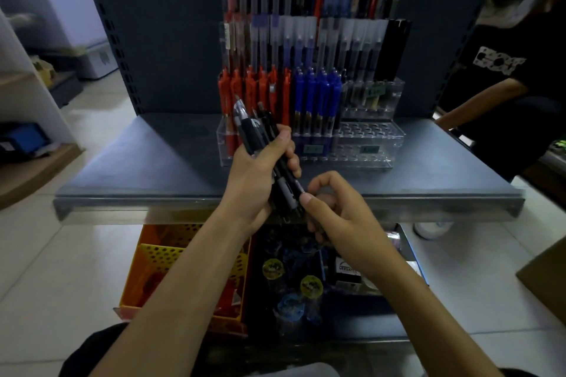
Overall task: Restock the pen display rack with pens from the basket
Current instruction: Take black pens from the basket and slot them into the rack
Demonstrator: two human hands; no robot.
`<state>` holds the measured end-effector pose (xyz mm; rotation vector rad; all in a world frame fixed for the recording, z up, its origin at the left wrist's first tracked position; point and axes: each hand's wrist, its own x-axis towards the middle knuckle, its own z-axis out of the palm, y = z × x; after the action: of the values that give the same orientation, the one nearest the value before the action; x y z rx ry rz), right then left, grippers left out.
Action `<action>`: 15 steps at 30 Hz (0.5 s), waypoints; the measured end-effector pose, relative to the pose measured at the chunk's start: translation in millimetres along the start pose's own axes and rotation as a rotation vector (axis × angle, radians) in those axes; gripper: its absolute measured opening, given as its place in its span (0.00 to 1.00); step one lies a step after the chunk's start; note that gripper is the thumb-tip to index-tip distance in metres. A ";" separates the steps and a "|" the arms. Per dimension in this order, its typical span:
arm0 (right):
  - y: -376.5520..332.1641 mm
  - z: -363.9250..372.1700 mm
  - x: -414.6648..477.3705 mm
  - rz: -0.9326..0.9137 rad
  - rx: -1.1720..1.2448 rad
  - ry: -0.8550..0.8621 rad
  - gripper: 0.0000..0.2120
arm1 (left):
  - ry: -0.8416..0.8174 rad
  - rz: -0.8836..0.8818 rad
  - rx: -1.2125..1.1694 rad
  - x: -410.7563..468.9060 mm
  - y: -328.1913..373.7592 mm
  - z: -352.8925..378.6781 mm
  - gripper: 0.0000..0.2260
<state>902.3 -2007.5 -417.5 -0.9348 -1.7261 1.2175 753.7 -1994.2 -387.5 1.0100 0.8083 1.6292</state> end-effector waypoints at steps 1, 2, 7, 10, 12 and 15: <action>0.1 -0.5 -0.3 -0.010 -0.005 0.004 0.05 | 0.016 -0.004 0.051 -1.1 -0.6 -0.8 0.02; 0.6 -0.9 -0.5 -0.020 -0.020 0.008 0.05 | 0.035 -0.014 0.089 -2.6 -0.7 -0.8 0.03; 0.3 -1.9 -1.0 -0.065 -0.076 0.050 0.03 | 0.164 -0.049 0.216 -5.4 -0.9 -3.0 0.09; -3.5 -12.0 -0.9 0.005 0.109 0.135 0.03 | 0.199 0.023 0.414 -6.3 -0.5 -5.1 0.10; -7.9 -18.6 0.1 0.040 0.286 0.150 0.04 | 0.202 0.034 0.448 -7.3 0.5 -5.5 0.10; -12.9 -22.5 0.4 0.033 0.566 0.133 0.10 | 0.151 0.036 0.450 -8.3 0.5 -6.2 0.08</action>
<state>921.0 -2002.4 -400.4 -0.6800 -1.1655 1.5171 749.0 -2002.6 -391.6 1.2245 1.3051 1.6020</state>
